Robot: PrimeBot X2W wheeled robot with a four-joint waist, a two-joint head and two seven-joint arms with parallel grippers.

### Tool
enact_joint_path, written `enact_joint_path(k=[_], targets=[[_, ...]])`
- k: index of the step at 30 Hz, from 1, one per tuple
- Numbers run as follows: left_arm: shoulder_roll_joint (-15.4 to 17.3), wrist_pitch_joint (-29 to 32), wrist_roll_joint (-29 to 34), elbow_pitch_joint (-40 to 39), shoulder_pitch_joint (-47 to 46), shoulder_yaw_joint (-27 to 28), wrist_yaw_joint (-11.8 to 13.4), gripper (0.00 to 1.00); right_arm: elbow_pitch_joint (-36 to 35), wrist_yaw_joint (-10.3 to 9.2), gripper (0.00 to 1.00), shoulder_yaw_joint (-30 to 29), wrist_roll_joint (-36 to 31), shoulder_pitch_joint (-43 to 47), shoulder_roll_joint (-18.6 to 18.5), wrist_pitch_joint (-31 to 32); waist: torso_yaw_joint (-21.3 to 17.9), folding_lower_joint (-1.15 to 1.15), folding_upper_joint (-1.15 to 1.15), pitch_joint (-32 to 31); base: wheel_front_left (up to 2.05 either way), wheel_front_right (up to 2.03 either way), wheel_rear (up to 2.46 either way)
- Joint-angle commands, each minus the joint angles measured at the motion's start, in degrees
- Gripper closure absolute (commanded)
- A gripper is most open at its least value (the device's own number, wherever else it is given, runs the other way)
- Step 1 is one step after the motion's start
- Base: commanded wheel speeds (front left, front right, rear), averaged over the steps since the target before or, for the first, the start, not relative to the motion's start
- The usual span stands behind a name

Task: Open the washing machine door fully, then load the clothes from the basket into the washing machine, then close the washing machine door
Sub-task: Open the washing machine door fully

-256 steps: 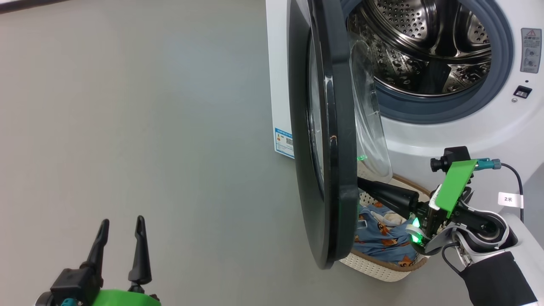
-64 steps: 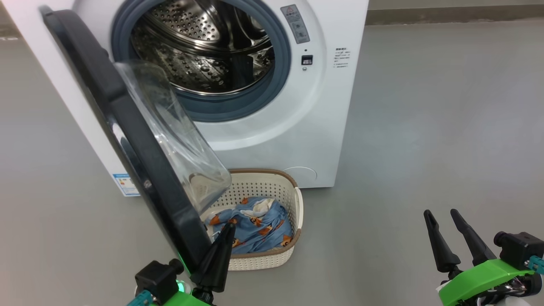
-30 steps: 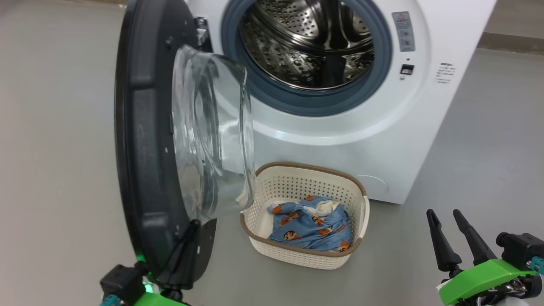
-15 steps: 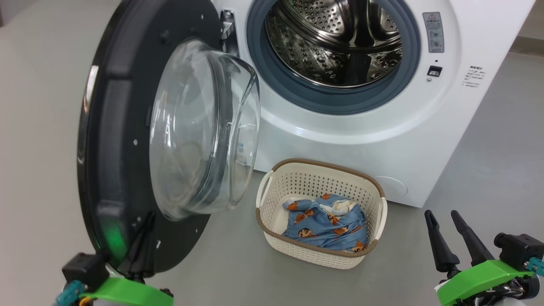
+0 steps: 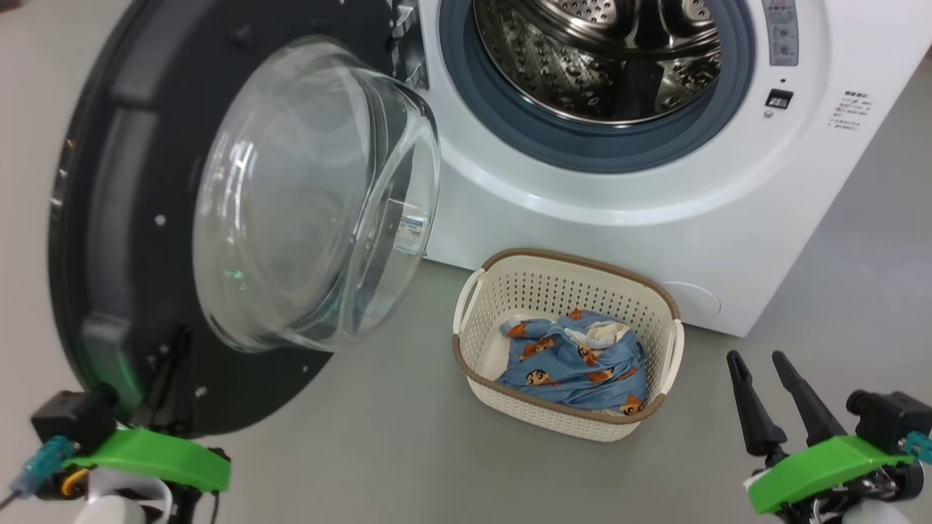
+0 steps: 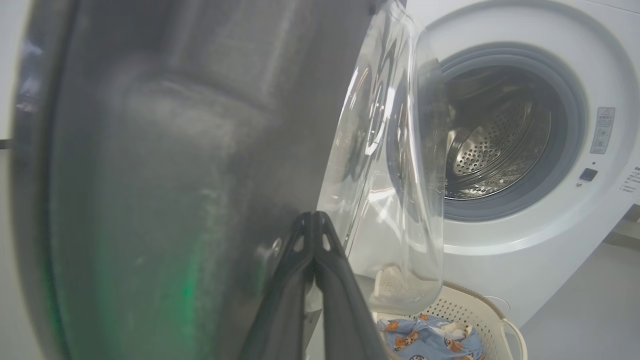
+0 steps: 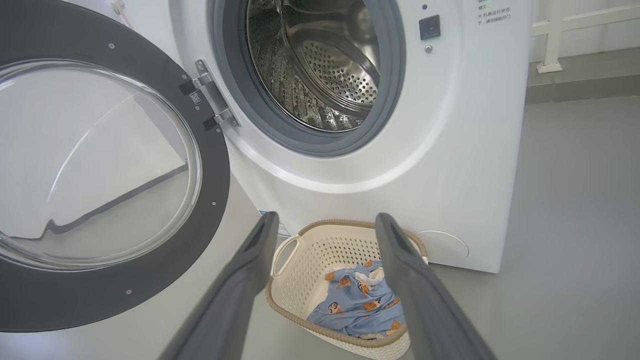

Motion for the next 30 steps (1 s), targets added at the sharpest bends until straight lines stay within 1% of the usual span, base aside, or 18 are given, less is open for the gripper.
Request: enact_joint_path(k=[1,7,13,18,30], targets=[[3.0,-0.1,-0.7,-0.2,-2.7,3.2,0.9,1.00,-1.3,0.43,0.00,1.1,0.3,-2.5,-1.1,-0.5,0.4,0.00,-0.01,0.7,0.00,0.00,0.00],[5.0,-0.7,-1.9,3.3,-5.4,5.7,1.3,1.00,-1.3,0.43,0.00,1.3,0.3,-3.7,-1.1,-0.5,0.8,0.00,-0.01,2.4,0.00,0.00,0.00],[7.9,-1.1,-1.6,6.8,-8.8,7.0,1.4,1.00,-1.1,0.43,0.00,1.3,0.1,-4.9,-1.1,-0.5,1.2,0.00,-0.01,3.8,0.00,0.00,0.00],[10.0,-1.3,-0.9,10.0,-12.3,7.1,1.1,1.00,-1.2,0.43,0.00,1.2,0.1,-5.8,-1.1,-0.5,1.5,0.00,-0.01,4.9,0.00,0.00,0.00],[13.2,-1.6,1.1,20.0,-21.8,5.5,0.3,1.00,-1.2,0.43,0.00,1.0,-0.2,-8.2,-1.4,-0.5,1.7,0.00,-0.01,8.4,0.00,0.00,0.00]])
